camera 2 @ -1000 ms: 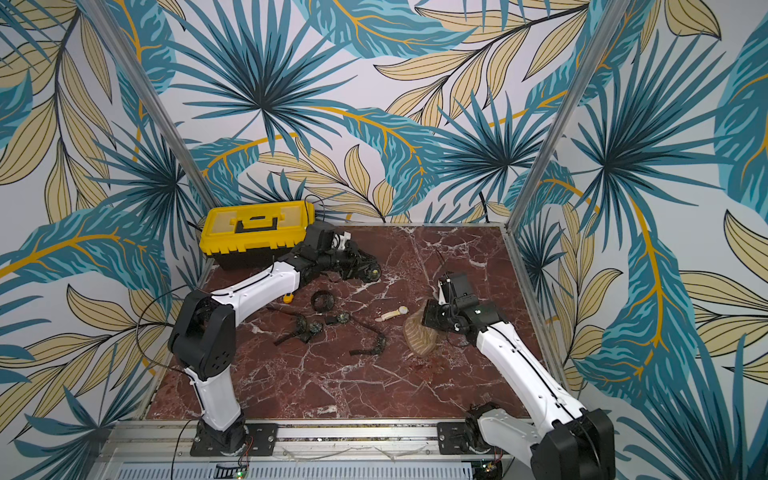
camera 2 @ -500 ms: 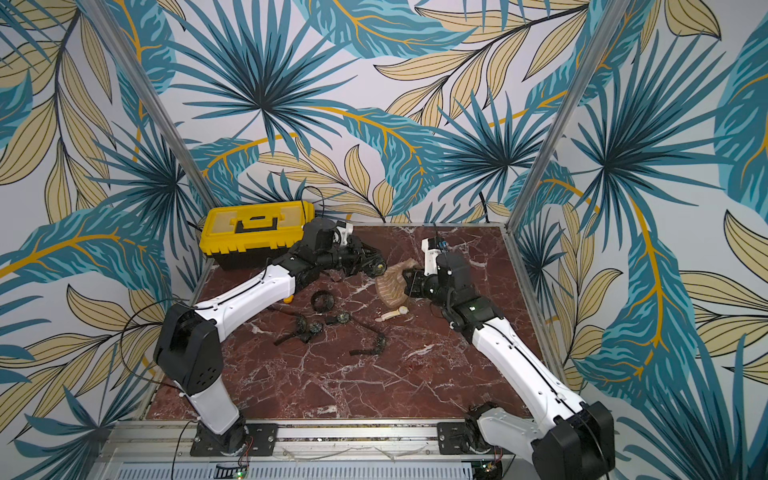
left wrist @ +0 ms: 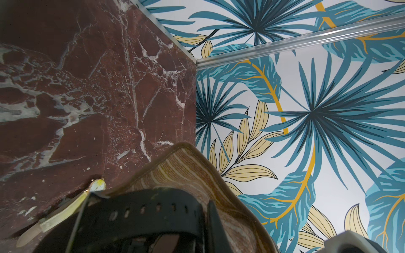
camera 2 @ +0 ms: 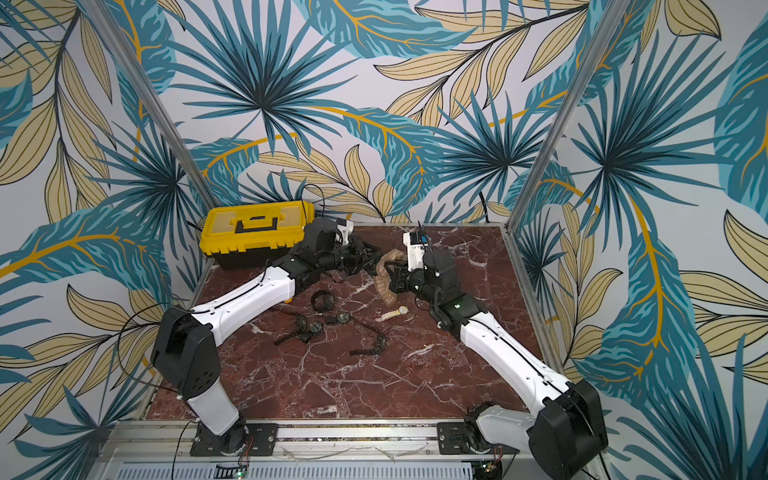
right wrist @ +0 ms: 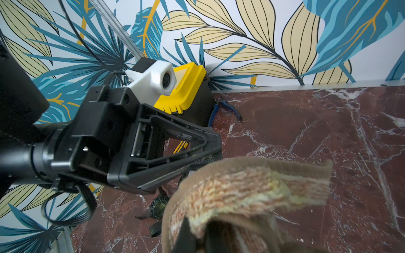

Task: Wipe the watch dial
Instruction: Wipe the dirt from the watch dial.

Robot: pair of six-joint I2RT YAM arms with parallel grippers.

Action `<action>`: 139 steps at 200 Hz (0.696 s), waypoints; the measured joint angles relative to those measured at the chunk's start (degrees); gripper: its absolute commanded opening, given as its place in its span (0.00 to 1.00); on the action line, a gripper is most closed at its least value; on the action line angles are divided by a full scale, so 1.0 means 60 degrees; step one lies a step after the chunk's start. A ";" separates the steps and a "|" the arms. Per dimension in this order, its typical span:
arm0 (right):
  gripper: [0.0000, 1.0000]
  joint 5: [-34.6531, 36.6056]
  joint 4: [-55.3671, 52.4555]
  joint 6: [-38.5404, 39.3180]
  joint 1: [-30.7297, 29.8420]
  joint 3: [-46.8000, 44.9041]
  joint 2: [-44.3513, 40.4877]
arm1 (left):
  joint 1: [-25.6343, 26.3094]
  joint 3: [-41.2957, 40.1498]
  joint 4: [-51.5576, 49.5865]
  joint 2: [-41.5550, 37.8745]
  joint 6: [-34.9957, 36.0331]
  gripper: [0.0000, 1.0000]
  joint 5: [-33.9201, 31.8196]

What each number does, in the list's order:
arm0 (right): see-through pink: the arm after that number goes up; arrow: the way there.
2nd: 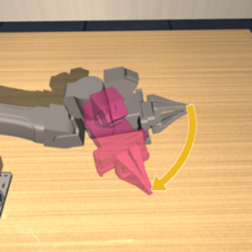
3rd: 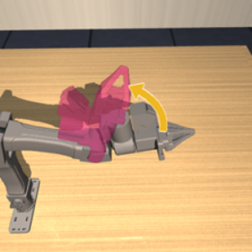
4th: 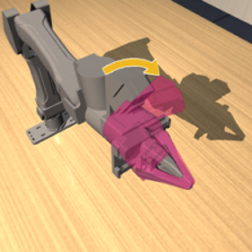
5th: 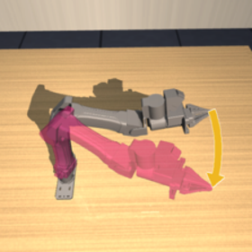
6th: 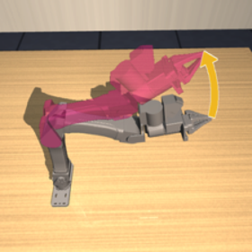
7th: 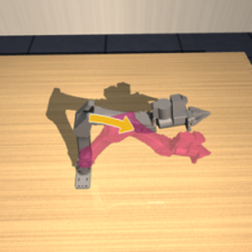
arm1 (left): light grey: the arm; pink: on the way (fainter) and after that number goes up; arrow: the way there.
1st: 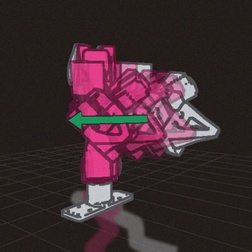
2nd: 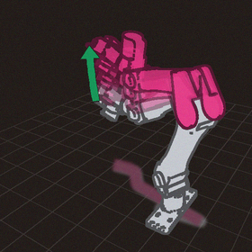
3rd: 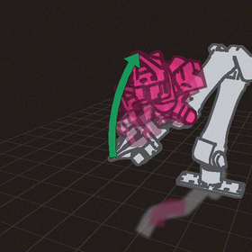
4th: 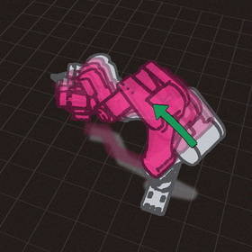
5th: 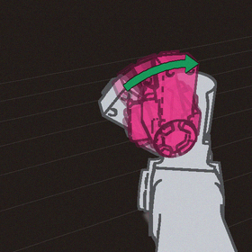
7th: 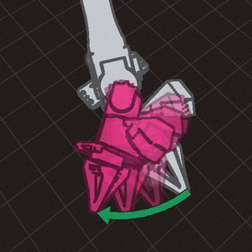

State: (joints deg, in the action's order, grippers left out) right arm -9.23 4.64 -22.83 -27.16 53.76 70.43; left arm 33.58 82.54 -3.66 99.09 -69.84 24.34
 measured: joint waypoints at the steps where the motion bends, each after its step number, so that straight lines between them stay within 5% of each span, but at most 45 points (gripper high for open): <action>1: 0.00 0.0011 0.0011 0.0000 -0.0004 -0.0007 0.0000 | 0.0000 0.0000 0.0000 -0.0004 0.0000 0.00 0.0000; 67: 0.00 0.0729 0.0579 0.0109 -0.0138 -0.0357 0.0036 | -0.0004 0.0062 -0.0004 -0.0124 -0.0004 0.00 -0.0018; 139: 0.00 0.2218 0.1013 0.0390 -0.1388 0.0000 0.0827 | -0.0135 0.0168 -0.0219 -0.0124 0.0109 0.00 -0.0248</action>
State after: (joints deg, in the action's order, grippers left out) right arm 4.08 10.72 -20.49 -35.48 53.76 75.40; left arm 32.77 83.55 -4.97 98.35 -69.19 22.85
